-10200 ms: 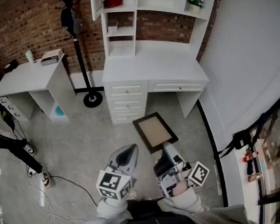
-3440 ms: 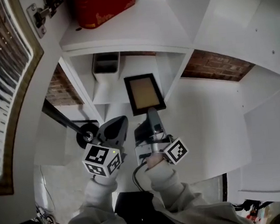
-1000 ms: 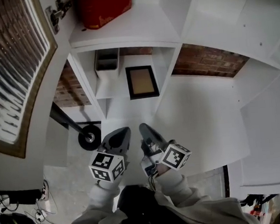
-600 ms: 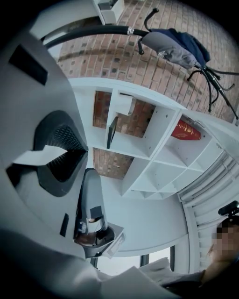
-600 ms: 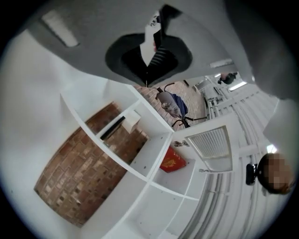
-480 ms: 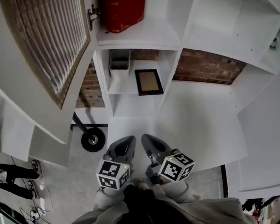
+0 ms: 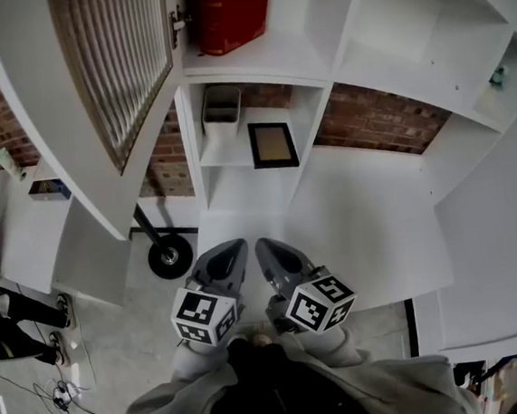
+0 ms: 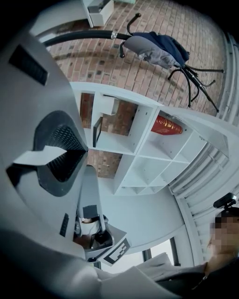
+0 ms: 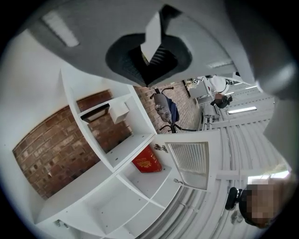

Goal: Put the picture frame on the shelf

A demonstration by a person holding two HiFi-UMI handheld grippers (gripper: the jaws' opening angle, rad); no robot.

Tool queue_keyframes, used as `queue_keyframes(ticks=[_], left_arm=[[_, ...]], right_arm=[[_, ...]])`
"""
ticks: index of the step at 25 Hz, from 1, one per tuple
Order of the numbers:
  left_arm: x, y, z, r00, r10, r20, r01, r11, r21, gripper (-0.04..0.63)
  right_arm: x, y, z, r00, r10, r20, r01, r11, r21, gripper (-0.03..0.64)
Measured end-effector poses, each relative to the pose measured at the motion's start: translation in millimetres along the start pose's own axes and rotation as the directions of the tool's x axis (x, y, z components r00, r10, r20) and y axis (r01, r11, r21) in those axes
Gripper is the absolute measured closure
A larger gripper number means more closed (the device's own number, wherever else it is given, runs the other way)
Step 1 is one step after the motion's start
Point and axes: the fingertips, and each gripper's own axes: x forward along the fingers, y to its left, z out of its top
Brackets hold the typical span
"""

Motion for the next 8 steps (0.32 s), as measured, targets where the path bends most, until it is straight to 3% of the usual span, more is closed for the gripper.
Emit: queue_keyframes(ticks=[8], left_arm=[[3.0,1.8,-6.7,0.999,0.029,-0.037,-0.029,1.0,-0.009,0.592]], right_arm=[[-1.5,1.1,-0.9,1.0,0.029,-0.006,-0.029,1.0,0.009,0.618]])
